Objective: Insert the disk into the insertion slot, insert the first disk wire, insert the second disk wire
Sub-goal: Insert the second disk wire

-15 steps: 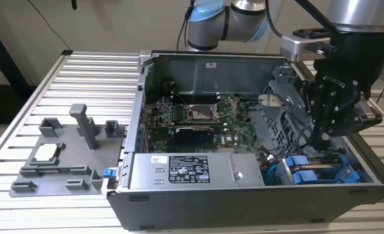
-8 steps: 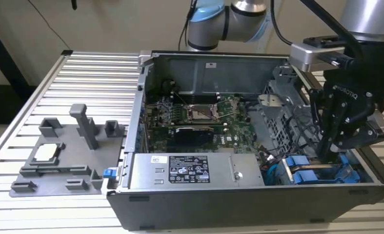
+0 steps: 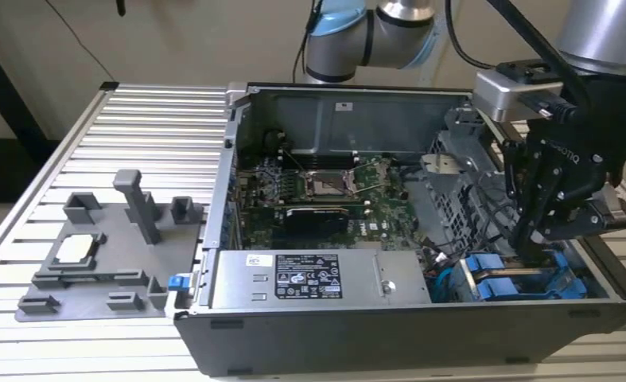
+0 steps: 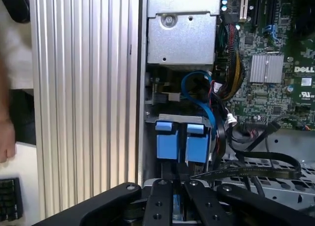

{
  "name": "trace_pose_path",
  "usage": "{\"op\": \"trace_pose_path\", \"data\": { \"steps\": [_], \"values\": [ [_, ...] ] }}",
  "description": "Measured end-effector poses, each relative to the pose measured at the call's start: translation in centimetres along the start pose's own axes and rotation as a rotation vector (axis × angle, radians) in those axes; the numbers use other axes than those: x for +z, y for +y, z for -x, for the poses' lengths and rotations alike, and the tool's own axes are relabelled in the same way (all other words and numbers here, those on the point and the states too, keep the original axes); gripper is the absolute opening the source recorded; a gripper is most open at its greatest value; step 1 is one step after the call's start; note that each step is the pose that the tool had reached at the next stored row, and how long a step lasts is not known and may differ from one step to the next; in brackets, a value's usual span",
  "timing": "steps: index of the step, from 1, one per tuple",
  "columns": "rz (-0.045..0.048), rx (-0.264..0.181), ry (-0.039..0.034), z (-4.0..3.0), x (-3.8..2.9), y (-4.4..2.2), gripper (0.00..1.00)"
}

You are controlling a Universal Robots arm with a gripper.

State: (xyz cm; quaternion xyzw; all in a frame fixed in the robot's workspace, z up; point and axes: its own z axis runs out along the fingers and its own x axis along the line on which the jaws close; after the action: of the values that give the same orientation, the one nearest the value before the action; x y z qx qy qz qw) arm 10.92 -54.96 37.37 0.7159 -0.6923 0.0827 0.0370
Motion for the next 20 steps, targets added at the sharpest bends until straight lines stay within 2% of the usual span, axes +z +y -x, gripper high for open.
{"op": "trace_pose_path", "data": {
  "steps": [10,11,12,20],
  "values": [
    [-0.005,0.012,-0.1809,-0.42,0.11,-0.02,0.16],
    [-0.0054,0.013,-0.1929,-0.51,0.13,-0.05,0.16],
    [-0.0021,0.013,-0.1959,-0.63,0.16,-0.18,0.16],
    [0.0619,0.008,-0.198,-1.08,0.35,-1.86,0.16]
  ]
}}
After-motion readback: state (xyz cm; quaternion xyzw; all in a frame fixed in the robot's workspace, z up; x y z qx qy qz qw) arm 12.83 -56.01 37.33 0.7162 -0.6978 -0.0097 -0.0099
